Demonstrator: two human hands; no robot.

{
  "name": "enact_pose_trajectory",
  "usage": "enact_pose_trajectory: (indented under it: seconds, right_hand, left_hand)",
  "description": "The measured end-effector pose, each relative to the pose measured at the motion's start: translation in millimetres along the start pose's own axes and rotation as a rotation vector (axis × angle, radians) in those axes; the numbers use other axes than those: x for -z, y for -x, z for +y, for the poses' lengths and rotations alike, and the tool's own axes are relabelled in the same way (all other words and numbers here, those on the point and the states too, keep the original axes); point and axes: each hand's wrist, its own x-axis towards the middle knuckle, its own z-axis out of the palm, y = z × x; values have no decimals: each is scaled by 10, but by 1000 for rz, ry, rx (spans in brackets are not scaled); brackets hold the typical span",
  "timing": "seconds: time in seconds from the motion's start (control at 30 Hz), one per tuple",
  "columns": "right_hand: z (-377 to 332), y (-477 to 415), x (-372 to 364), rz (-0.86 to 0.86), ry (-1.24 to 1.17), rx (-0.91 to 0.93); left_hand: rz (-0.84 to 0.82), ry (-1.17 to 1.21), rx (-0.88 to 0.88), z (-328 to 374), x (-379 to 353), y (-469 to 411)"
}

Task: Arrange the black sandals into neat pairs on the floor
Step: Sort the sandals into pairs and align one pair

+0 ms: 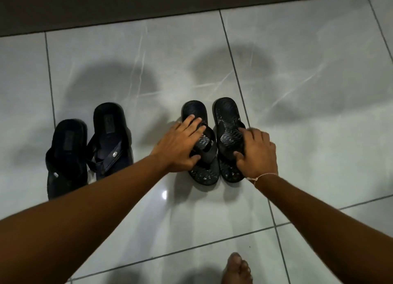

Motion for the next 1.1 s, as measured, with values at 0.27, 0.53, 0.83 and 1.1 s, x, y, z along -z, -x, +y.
enact_pose_trajectory:
  seconds: [0.27,0.53,0.83,1.1]
  right_hand:
    - [248,-317,-298,-394,316,282]
    - [1373,-415,-33,-359,509,285]
    - [2168,-593,265,-381,598,196]
    - [2227,-562,270,-387,594,167]
  left_hand:
    - [-159,25,196,-14,-420,-67]
    - [-88,83,176,866,-609,-719]
    - [-82,121,138,1435,-730,-1424]
    - [-48,85,128,1492,-804,-1475]
